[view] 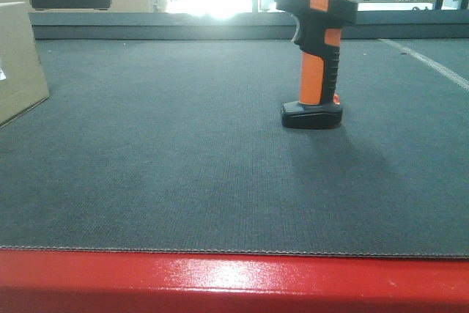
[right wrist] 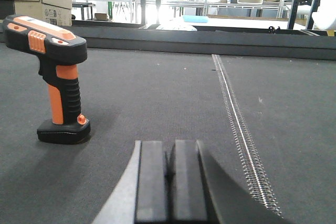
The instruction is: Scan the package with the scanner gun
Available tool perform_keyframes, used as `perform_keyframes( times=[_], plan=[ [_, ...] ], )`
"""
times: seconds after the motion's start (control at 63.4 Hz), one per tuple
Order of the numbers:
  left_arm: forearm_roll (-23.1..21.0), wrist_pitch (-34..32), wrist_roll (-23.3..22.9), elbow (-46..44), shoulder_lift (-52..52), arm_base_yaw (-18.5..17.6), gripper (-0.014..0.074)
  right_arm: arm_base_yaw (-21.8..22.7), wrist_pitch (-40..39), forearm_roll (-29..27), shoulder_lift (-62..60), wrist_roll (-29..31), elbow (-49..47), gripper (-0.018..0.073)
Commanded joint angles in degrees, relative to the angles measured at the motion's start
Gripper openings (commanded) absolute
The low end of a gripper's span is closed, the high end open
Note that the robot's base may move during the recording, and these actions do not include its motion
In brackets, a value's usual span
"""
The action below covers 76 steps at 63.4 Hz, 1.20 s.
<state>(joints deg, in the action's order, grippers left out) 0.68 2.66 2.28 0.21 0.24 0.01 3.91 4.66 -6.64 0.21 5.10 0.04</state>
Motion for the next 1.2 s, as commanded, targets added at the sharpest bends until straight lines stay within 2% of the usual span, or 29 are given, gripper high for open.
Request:
perform_keyframes(
  times=[0.0,0.946,1.182],
  plan=[
    [0.16,-0.65,-0.36,-0.21,-0.24,-0.41,-0.0111,-0.15,-1.64,0.57,-0.21,-0.07,-0.04,-0.0154],
    [0.16,-0.65,-0.36,-0.21,-0.24,-0.41,-0.0111,-0.15,-1.89,0.57,-0.21,-0.07,-0.04,-0.0154],
    [0.16,-2.33,-0.36,-0.21,-0.24,-0.39,-0.0111,-0.15,-4.23,0.57,-0.21,-0.07,-0.04,-0.0154]
  ],
)
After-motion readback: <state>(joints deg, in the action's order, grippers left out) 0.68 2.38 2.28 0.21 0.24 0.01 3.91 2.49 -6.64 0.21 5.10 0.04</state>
